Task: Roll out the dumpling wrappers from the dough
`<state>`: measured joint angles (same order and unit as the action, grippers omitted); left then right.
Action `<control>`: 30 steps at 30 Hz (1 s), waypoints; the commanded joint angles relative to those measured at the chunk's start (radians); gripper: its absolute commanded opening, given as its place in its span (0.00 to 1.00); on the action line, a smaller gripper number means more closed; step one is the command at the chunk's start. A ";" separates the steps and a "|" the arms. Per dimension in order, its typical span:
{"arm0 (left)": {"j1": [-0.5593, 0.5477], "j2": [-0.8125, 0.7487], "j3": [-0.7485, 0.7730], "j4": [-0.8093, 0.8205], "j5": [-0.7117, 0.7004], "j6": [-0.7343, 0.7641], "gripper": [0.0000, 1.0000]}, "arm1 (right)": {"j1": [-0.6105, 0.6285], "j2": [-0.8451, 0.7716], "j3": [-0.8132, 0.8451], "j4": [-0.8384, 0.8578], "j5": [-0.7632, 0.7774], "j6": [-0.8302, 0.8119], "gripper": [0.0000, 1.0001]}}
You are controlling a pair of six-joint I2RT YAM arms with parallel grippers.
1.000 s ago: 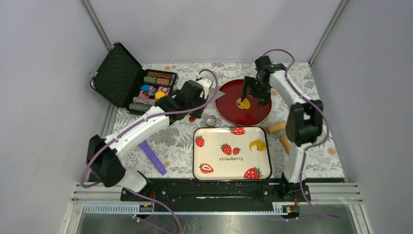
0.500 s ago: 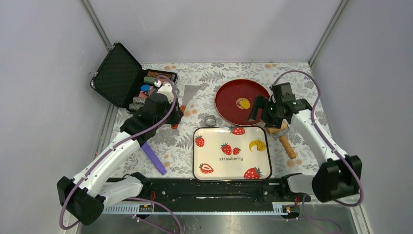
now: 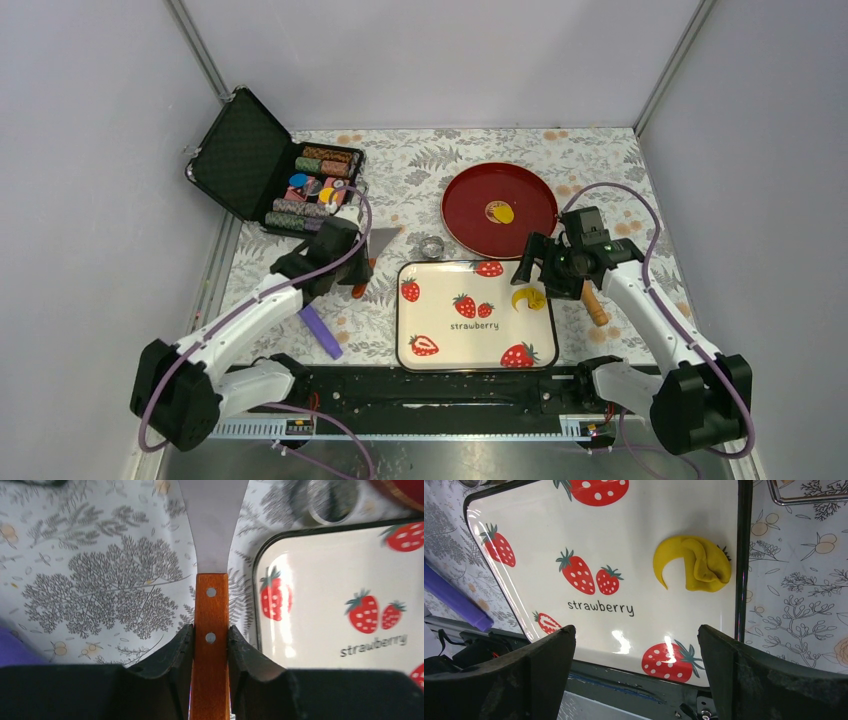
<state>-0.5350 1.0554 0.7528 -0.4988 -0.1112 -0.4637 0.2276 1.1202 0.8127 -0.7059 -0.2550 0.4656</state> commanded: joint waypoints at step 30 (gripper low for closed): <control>0.049 0.249 0.006 0.095 0.038 -0.094 0.66 | 0.006 -0.089 -0.024 -0.050 0.004 0.002 0.99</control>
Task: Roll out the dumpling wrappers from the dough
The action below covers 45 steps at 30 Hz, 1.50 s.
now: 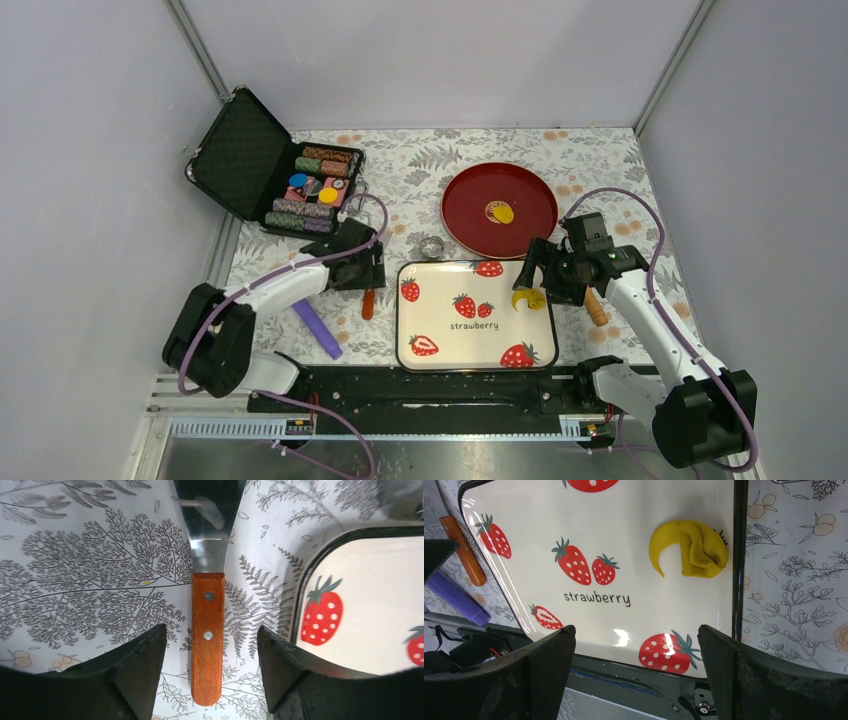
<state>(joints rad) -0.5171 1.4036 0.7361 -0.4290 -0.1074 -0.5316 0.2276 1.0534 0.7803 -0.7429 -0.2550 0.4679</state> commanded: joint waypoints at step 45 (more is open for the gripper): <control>0.232 -0.521 -0.382 0.742 -0.331 0.406 0.99 | 0.004 -0.221 -0.440 0.920 0.667 -0.346 1.00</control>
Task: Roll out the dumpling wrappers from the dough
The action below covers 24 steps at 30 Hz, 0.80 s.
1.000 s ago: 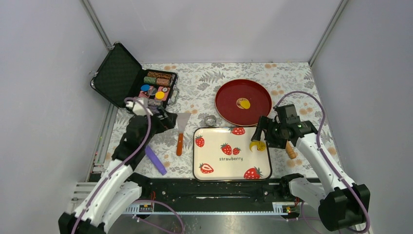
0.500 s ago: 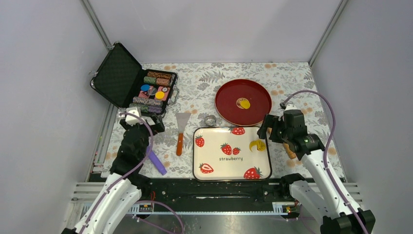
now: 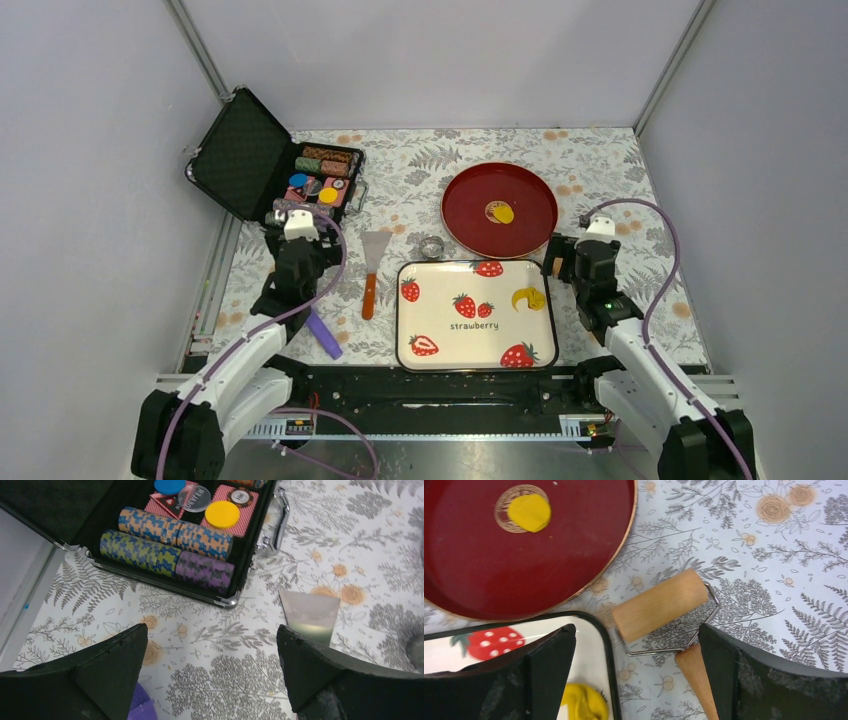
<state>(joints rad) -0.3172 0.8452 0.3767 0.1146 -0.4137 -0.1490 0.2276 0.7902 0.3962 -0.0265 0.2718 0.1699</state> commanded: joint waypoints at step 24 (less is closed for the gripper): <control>0.201 0.499 -0.150 0.968 0.099 0.095 0.94 | -0.150 0.534 -0.187 1.074 0.051 -0.113 0.99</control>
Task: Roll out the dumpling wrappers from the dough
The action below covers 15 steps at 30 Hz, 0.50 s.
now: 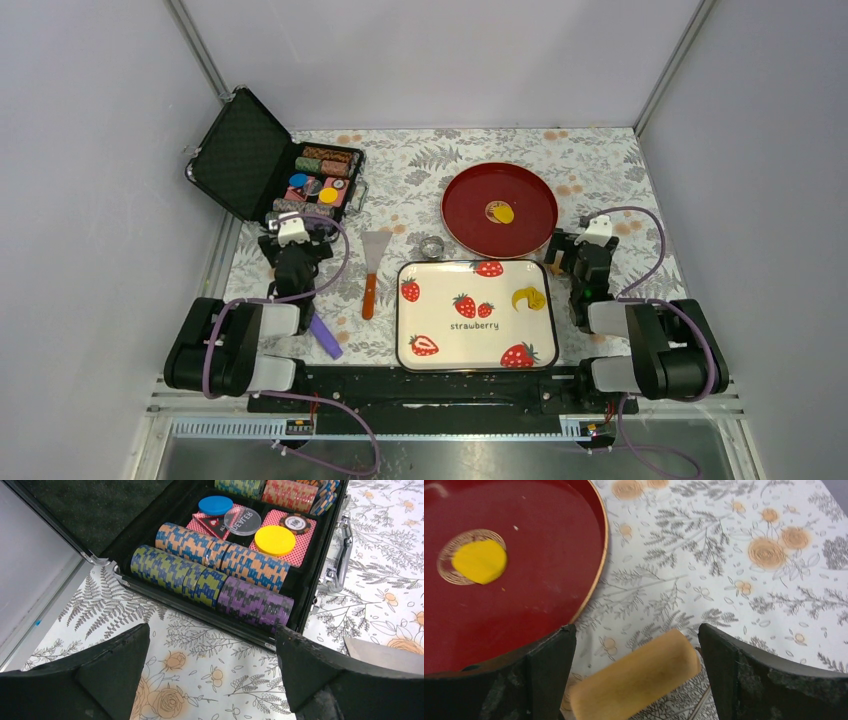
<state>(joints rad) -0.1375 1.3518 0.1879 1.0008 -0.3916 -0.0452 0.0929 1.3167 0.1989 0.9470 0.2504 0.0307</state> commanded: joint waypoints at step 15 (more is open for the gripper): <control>0.021 -0.003 0.033 0.101 0.066 -0.008 0.99 | -0.033 0.044 0.067 0.055 0.062 0.037 0.99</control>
<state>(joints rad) -0.1211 1.3521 0.1963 1.0260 -0.3470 -0.0460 0.0628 1.3571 0.2451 0.9463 0.2794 0.0593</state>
